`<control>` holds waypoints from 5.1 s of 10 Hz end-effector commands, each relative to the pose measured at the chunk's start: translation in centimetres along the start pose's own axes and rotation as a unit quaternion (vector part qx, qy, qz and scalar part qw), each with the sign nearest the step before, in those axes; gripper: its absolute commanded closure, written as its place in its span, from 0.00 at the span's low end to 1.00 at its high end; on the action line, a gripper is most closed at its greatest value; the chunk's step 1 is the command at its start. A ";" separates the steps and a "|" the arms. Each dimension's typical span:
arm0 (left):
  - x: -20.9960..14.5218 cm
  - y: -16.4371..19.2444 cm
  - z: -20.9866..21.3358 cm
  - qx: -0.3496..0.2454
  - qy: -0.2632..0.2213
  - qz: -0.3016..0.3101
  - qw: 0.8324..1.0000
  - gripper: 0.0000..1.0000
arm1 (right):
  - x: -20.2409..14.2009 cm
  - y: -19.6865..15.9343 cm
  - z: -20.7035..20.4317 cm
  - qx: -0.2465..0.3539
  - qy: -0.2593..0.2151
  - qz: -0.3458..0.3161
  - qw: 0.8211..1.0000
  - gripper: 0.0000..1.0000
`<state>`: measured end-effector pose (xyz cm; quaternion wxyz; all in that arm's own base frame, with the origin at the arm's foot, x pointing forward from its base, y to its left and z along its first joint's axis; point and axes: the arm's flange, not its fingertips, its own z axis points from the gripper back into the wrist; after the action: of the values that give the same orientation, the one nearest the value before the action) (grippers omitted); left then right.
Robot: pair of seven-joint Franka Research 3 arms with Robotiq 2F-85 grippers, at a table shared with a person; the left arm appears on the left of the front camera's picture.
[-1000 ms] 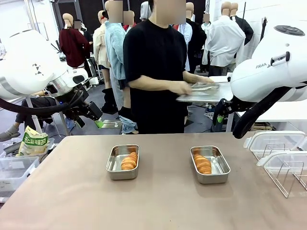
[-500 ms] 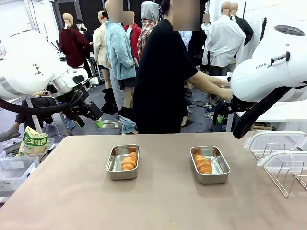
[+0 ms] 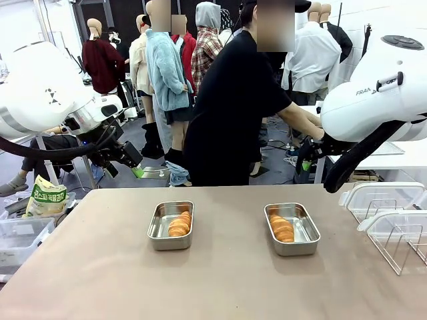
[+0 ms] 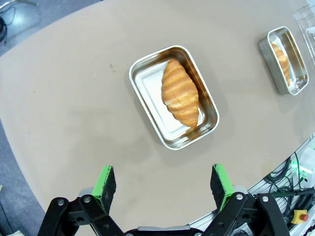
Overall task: Place the bread in airtight containers.
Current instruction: Pick up one Airtight Container lid and hand it to the human.
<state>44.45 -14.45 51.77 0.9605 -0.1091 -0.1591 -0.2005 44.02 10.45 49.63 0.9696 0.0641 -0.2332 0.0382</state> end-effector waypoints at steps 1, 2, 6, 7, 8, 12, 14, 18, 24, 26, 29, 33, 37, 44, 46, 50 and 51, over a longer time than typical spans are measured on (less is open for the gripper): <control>0.1 0.0 0.1 0.000 -0.001 0.000 1.000 0.00 | 0.0 0.1 0.0 -0.004 0.000 -0.002 1.000 0.00; 0.1 0.0 0.1 0.000 -0.001 0.000 1.000 0.00 | 0.0 0.0 0.0 0.000 0.000 0.000 1.000 0.00; 0.1 0.0 0.1 0.000 -0.001 0.000 1.000 0.00 | 0.0 -6.5 7.0 0.067 0.008 0.233 0.970 0.00; 0.1 0.0 0.1 0.000 -0.001 0.000 1.000 0.00 | -0.3 -8.2 7.7 0.089 0.011 0.286 0.954 0.00; 0.1 0.0 0.1 0.000 -0.001 0.000 1.000 0.00 | -0.7 -9.7 7.9 0.109 0.019 0.343 0.933 0.00; 0.1 0.0 0.1 0.000 -0.001 0.000 1.000 0.00 | -3.5 -15.3 7.5 0.094 0.060 0.557 0.823 0.00; 0.1 0.0 0.1 0.000 -0.001 0.000 1.000 0.00 | -5.1 -16.9 8.2 0.083 0.063 0.597 0.795 0.00; 0.1 0.0 0.1 0.000 -0.001 0.000 1.000 0.00 | -7.1 -18.8 8.7 0.136 0.109 0.614 0.770 0.00; 0.1 0.0 0.1 0.000 -0.001 0.000 1.000 0.00 | -9.3 -18.4 6.8 0.171 0.143 0.627 0.747 0.00; 0.1 0.0 0.1 0.000 -0.001 0.000 1.000 0.00 | -9.1 -18.1 6.1 0.169 0.147 0.620 0.752 0.00; 0.1 0.0 0.1 0.000 -0.001 0.000 1.000 0.00 | -9.0 -18.0 6.9 0.174 0.134 0.616 0.757 0.00; 0.1 0.0 0.1 0.000 -0.001 0.000 1.000 0.00 | -9.0 -18.0 6.9 0.174 0.134 0.616 0.757 0.00; 0.1 0.0 0.1 0.000 -0.001 0.000 1.000 0.00 | -9.0 -18.0 6.9 0.174 0.134 0.616 0.757 0.00; 0.1 0.0 0.1 0.000 -0.001 0.000 1.000 0.00 | -9.3 -17.3 6.8 0.100 0.150 0.627 0.758 0.00; 0.1 0.0 0.1 0.000 -0.001 0.000 1.000 0.00 | -9.2 -17.3 5.7 0.050 0.157 0.623 0.764 0.00; 0.1 0.0 0.1 0.000 -0.001 0.000 1.000 0.00 | -9.2 -18.6 1.6 0.075 0.150 0.624 0.764 0.00; 0.1 0.0 0.1 0.000 -0.001 0.000 1.000 0.00 | -9.1 -19.0 0.4 0.087 0.144 0.632 0.756 0.00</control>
<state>44.46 -14.45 51.77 0.9605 -0.1092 -0.1590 -0.2005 36.86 -8.53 44.83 0.7478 -0.0226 -0.0637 0.6605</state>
